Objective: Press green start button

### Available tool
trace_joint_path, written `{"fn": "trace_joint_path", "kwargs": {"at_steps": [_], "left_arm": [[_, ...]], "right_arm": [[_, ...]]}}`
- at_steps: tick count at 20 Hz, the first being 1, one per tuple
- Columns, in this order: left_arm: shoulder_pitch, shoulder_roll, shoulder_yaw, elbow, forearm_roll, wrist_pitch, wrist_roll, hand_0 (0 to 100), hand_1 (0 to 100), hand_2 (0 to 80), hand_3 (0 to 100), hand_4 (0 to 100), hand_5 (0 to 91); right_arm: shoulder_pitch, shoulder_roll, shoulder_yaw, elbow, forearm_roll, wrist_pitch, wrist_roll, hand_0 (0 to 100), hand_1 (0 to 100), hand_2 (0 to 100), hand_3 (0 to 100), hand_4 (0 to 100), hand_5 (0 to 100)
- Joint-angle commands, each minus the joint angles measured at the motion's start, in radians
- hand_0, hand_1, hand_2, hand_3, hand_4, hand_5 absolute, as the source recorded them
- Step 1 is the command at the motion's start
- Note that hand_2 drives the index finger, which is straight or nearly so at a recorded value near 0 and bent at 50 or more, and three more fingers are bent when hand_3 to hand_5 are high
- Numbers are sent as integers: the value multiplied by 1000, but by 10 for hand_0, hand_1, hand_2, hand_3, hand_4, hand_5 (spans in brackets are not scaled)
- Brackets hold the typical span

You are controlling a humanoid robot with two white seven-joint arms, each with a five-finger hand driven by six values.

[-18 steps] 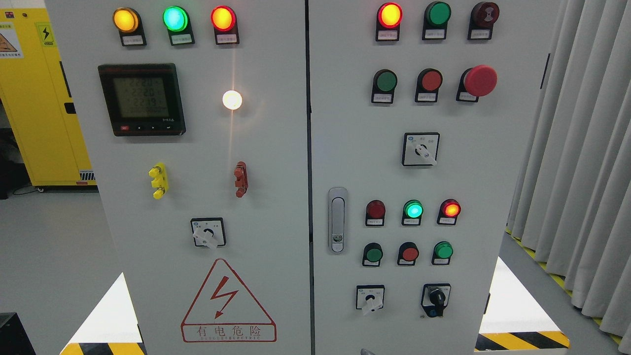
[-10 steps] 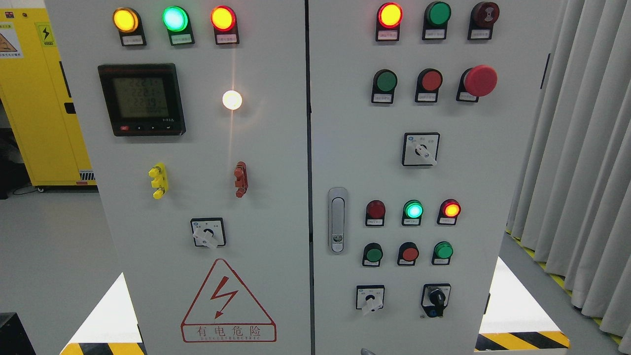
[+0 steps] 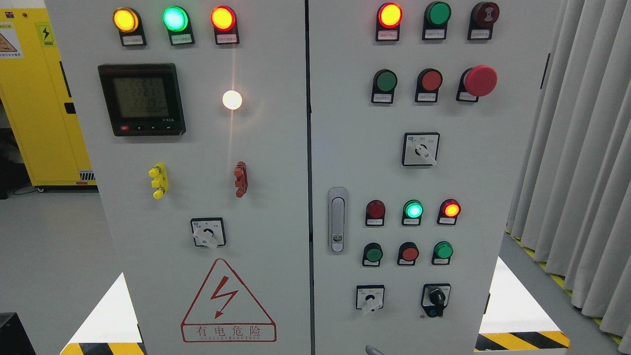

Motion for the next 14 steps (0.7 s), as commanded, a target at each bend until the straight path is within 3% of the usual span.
{"fn": "trace_joint_path", "kwargs": {"at_steps": [1,2,3,5,9,14], "left_arm": [[0,0,0,0,0,0,0,120,556,0,0,0,0],[0,0,0,0,0,0,0,120,556,0,0,0,0],[0,0,0,0,0,0,0,120,556,0,0,0,0],[0,0,0,-1,0,0,0,120,556,0,0,0,0],[0,0,0,0,0,0,0,120,556,0,0,0,0],[0,0,0,0,0,0,0,120,556,0,0,0,0]], "right_arm": [[-19,2,-62,-25,131,-7,-36,337,690,0,178,291,181],[-25,2,-79,-25,227,-12,-60,318,716,0,262,396,261],[-30,2,-98,-24,327,-23,-86,318,749,0,420,547,406],[-39,3,-139,-19,519,-79,-138,391,786,0,610,735,704],[-59,9,-184,-25,745,-119,-158,502,848,0,745,841,818],[-163,9,-207,-24,886,-106,-160,472,872,0,797,887,869]]}}
